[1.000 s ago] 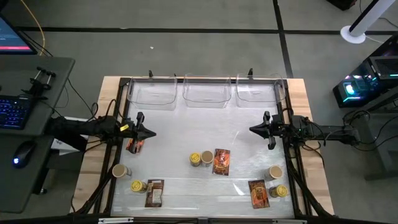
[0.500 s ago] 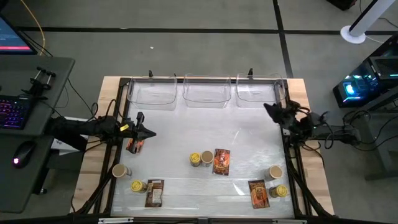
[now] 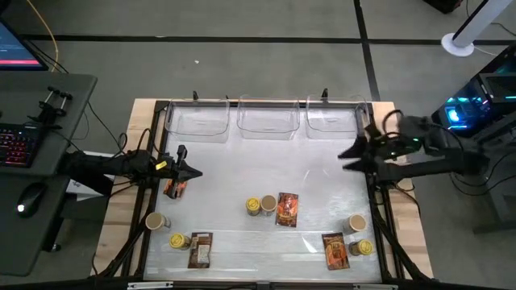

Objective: Sort spices by type
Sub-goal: Put the right gold seasoning bottle into the right transparent bin

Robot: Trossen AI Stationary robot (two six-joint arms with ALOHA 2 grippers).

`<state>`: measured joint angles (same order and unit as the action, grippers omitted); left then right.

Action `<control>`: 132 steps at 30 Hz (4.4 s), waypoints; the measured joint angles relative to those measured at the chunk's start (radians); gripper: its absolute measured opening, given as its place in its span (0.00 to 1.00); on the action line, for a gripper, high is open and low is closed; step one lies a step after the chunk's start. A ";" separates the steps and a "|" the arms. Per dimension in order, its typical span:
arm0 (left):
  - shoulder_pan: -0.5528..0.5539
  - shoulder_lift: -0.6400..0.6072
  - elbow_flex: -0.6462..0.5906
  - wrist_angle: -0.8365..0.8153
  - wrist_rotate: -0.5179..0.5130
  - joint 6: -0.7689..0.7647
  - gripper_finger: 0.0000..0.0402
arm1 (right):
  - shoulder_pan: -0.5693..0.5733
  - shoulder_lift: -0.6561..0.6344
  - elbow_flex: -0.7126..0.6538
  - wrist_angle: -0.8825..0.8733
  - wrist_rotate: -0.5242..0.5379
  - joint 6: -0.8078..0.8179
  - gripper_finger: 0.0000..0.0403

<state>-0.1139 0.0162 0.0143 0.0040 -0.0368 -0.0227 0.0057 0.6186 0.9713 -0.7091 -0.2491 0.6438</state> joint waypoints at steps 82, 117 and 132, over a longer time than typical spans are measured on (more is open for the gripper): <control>0.000 0.000 0.000 0.000 0.000 0.000 0.00 | 0.719 0.820 0.217 -0.581 0.130 1.178 0.88; 0.000 0.000 0.000 0.000 0.000 0.000 0.00 | 0.698 0.820 0.137 -0.599 0.025 1.075 0.88; 0.000 0.000 0.000 0.000 0.000 0.000 0.00 | 0.698 0.819 -0.031 -0.418 -0.007 1.082 0.88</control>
<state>-0.1141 0.0166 0.0143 0.0038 -0.0368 -0.0227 0.7040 1.4372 0.9402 -1.1267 -0.2563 1.7256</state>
